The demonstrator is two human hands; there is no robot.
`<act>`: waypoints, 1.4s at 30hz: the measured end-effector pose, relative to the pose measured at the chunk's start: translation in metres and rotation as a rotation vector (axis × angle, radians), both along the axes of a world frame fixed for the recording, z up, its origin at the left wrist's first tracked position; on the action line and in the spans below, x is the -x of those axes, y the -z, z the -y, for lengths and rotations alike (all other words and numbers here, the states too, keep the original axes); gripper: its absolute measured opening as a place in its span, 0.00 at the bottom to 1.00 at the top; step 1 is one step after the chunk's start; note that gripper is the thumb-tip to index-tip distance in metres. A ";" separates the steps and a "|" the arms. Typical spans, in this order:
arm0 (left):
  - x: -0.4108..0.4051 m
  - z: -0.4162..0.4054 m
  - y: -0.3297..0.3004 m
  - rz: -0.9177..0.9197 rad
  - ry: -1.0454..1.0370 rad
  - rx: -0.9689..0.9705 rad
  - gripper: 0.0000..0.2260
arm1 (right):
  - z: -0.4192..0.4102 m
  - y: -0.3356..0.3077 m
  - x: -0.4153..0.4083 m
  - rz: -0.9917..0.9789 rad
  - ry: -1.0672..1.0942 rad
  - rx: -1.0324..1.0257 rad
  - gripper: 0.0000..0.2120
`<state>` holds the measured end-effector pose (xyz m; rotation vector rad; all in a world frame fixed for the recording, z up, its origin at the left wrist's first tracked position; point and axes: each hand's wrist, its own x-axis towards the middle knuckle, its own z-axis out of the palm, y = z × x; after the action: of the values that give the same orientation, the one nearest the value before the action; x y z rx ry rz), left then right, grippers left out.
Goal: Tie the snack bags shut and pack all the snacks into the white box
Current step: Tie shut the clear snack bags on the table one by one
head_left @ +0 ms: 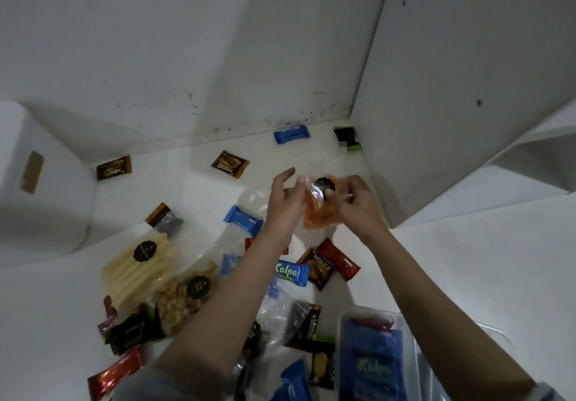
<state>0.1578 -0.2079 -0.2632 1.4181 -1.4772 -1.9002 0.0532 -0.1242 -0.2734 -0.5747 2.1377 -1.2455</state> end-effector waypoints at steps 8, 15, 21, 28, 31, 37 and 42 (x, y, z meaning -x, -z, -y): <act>-0.077 -0.005 -0.077 -0.237 -0.124 0.140 0.04 | -0.030 -0.046 -0.071 0.004 -0.203 0.287 0.10; -0.164 -0.020 -0.112 -0.296 -0.224 0.340 0.05 | -0.027 -0.090 -0.135 -0.062 -0.258 0.277 0.14; -0.243 -0.013 -0.137 -0.269 -0.113 0.507 0.03 | -0.016 -0.134 -0.206 -0.425 -0.292 0.337 0.22; -0.320 0.006 -0.167 -0.271 0.001 0.657 0.06 | 0.012 -0.174 -0.282 -0.600 -0.423 0.374 0.03; -0.346 0.013 -0.175 -0.264 -0.017 0.694 0.05 | 0.017 -0.183 -0.307 -0.547 -0.425 0.409 0.02; -0.380 0.022 -0.187 -0.248 -0.048 0.798 0.05 | 0.028 -0.199 -0.344 -0.511 -0.431 0.449 0.02; -0.391 0.025 -0.193 -0.230 -0.017 0.897 0.07 | 0.034 -0.214 -0.358 -0.623 -0.466 0.374 0.03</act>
<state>0.5487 -0.2333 -0.0704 0.7531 -1.8236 -1.0664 0.4113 -0.1587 -0.0595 -1.7003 2.0358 -1.3023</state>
